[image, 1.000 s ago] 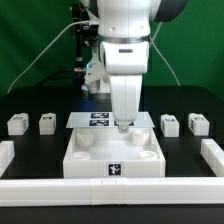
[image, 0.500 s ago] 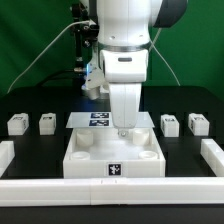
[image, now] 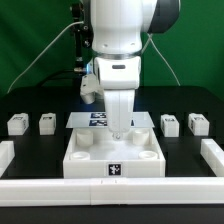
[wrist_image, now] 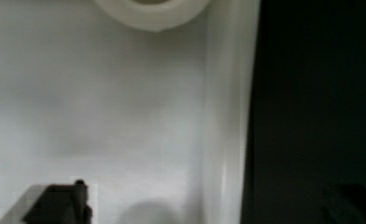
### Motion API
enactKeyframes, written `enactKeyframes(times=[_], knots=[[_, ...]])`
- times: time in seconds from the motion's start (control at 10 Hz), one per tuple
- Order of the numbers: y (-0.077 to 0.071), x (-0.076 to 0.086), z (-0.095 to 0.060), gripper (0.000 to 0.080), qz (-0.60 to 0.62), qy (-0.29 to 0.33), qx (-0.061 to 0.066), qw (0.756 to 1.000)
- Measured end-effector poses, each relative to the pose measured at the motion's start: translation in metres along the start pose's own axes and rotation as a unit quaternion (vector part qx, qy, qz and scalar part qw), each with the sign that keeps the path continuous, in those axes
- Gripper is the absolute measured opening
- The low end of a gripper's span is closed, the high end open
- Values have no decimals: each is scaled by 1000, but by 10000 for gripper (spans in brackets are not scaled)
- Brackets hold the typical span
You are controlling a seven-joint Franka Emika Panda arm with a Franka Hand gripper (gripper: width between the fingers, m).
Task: Assemble one leg
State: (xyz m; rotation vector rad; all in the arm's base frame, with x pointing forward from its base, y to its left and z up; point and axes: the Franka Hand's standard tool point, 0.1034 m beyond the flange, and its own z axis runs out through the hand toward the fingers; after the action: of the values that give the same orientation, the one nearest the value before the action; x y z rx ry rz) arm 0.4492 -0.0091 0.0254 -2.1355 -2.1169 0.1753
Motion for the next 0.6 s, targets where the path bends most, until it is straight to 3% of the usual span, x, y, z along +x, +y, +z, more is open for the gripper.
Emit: enactKeyframes(times=[0.6], knots=[[-2,0,10,650,2,2,9,1000]])
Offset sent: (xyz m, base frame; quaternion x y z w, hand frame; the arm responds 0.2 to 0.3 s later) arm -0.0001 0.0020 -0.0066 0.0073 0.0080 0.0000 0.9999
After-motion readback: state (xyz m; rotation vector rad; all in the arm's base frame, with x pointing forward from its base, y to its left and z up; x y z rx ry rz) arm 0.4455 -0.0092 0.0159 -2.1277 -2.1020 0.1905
